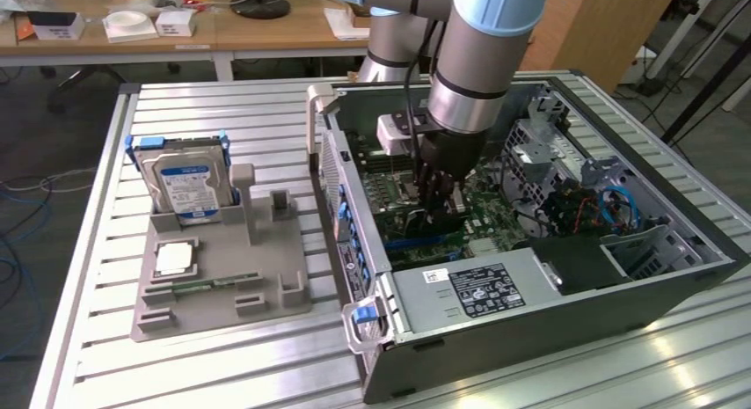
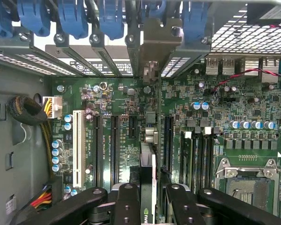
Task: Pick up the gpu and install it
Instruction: 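Insert the gpu into the slot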
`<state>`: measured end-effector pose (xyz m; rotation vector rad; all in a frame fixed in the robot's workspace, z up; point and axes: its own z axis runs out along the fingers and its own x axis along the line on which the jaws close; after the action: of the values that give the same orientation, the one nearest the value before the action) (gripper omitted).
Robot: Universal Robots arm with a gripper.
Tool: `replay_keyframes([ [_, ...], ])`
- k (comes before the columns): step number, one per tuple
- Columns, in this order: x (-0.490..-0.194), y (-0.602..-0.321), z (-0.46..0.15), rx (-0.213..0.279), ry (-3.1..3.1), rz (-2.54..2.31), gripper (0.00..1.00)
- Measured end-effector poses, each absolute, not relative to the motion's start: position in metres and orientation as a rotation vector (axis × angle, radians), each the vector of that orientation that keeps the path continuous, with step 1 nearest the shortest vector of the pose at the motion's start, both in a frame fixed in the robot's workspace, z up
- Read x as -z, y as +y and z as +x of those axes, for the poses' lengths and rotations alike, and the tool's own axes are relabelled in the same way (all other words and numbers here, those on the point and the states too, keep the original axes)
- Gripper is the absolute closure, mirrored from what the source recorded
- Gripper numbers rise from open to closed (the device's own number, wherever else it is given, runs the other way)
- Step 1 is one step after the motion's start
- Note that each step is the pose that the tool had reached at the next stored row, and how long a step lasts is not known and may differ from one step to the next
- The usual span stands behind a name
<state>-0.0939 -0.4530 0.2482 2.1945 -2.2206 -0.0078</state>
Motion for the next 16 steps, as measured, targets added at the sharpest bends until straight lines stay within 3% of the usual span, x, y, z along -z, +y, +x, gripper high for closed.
replay_keyframes([
  [16,-0.2446,-0.4541,-0.0939,0.008,-2.221,2.194,0.74],
])
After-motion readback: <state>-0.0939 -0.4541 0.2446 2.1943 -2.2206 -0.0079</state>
